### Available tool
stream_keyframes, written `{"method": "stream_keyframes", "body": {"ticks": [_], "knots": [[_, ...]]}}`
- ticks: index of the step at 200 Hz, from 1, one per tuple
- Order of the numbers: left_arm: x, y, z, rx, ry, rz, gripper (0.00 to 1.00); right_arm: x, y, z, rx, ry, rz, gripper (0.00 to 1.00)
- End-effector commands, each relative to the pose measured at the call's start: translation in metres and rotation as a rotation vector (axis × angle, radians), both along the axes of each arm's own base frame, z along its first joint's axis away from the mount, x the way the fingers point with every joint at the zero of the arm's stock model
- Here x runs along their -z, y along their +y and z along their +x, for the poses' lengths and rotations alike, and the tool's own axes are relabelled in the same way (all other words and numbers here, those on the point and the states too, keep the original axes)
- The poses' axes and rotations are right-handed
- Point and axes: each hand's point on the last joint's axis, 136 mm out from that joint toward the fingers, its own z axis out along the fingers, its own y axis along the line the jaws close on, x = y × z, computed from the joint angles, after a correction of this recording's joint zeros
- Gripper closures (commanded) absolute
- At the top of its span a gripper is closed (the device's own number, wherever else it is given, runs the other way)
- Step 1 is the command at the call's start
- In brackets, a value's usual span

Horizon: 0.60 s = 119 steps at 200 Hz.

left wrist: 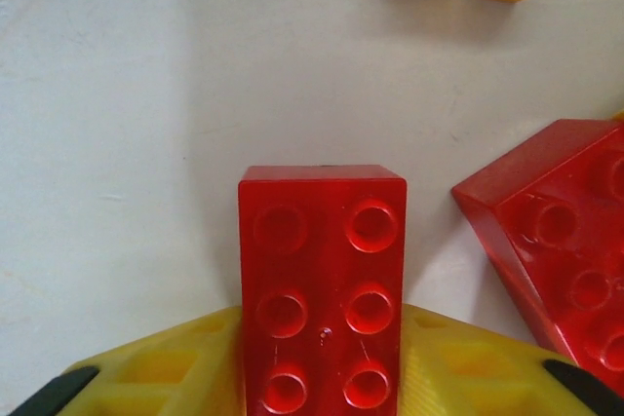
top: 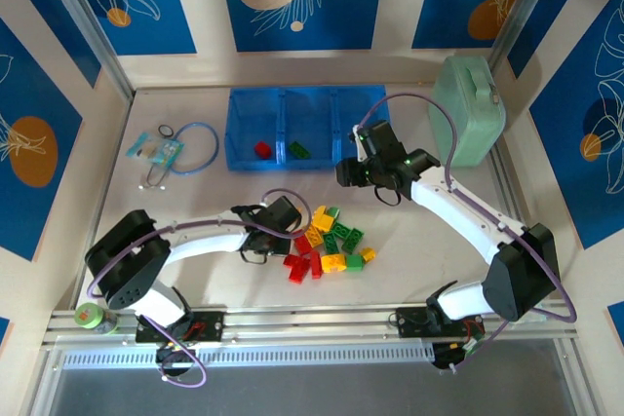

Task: Sort the legos into containers by color
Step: Pick up the lego from the middle-left of the table.

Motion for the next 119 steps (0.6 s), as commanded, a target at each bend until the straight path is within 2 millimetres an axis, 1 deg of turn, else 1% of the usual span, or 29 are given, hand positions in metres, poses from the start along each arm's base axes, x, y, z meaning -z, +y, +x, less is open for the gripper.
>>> {"method": "stream_keyframes", "body": {"ticks": [1, 44, 93, 119], "knots": [[-0.007, 0.001, 0.005, -0.002, -0.031, 0.015, 0.65, -0.004, -0.003, -0.005, 0.012, -0.005, 0.031, 0.44], [-0.025, 0.0, 0.019, 0.003, -0.077, 0.018, 0.69, 0.001, -0.004, -0.009, 0.012, 0.008, 0.032, 0.45], [-0.038, 0.001, 0.034, -0.008, -0.101, -0.005, 0.69, 0.002, -0.008, -0.013, 0.02, 0.008, 0.032, 0.45], [-0.048, 0.002, 0.046, -0.019, -0.117, -0.019, 0.69, 0.005, -0.011, -0.016, 0.026, 0.015, 0.031, 0.45]]}}
